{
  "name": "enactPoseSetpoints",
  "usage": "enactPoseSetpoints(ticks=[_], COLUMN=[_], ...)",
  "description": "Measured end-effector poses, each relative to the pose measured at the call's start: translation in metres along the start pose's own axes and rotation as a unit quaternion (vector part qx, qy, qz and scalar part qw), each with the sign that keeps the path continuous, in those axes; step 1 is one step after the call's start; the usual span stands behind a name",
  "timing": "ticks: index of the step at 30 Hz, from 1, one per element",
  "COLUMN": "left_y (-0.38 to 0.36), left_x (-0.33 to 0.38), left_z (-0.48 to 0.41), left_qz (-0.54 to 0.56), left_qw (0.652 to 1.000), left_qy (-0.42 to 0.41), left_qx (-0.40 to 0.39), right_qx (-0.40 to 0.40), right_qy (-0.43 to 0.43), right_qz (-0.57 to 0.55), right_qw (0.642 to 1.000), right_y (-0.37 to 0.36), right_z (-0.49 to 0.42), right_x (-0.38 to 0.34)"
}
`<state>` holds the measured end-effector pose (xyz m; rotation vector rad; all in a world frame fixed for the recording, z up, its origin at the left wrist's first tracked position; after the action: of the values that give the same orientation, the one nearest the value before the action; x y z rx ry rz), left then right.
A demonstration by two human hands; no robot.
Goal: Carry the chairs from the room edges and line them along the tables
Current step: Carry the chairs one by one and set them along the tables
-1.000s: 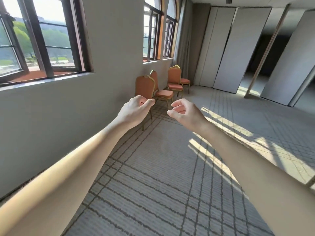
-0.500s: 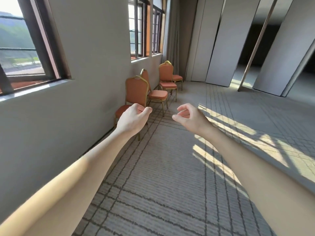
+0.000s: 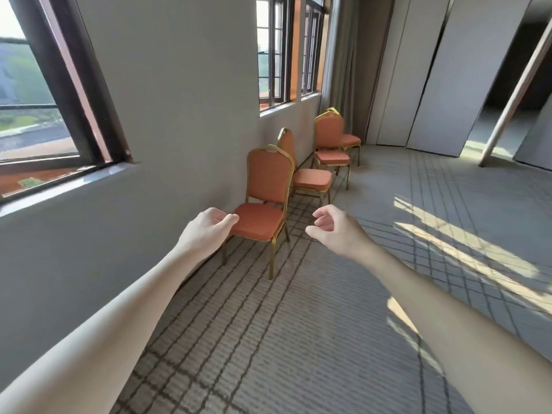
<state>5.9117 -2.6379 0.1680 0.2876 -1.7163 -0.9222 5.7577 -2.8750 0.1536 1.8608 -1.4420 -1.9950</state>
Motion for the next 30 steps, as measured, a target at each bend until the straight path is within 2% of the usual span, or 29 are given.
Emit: enactPoseSetpoints(ticks=[8, 14, 18, 23, 30], left_y=[-0.093, -0.142, -0.183, -0.255, -0.369], left_x=[-0.014, 0.023, 0.041, 0.058, 0.1], left_z=[-0.229, -0.406, -0.493, -0.607, -0.801], left_qz=[0.021, 0.003, -0.006, -0.014, -0.047], left_qw=[0.999, 0.998, 0.996, 0.992, 0.993], left_qy=[0.005, -0.027, -0.038, -0.031, -0.018], left_qx=[-0.028, -0.053, -0.083, -0.12, -0.108], right_qx=[-0.013, 0.0, -0.012, -0.017, -0.048], right_qy=[-0.011, -0.029, -0.043, -0.063, -0.046], right_qz=[0.044, 0.066, 0.084, 0.074, 0.069], right_qw=[0.999, 0.997, 0.995, 0.995, 0.995], right_y=[-0.037, -0.037, -0.037, -0.039, -0.021], right_z=[-0.226, -0.384, -0.462, -0.578, -0.777], right_x=[0.059, 0.089, 0.124, 0.19, 0.298])
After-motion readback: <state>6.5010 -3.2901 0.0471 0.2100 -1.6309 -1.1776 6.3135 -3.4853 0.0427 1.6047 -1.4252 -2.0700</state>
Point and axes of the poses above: each hand's wrist, its own z-axis away from the middle knuckle, its own y-axis out of the back of the hand, x = y × z, the point moved 7 cm from there along -z, towards the middle knuckle, and after that the axes turned 3 degrees about x, right-handed, at the moved point
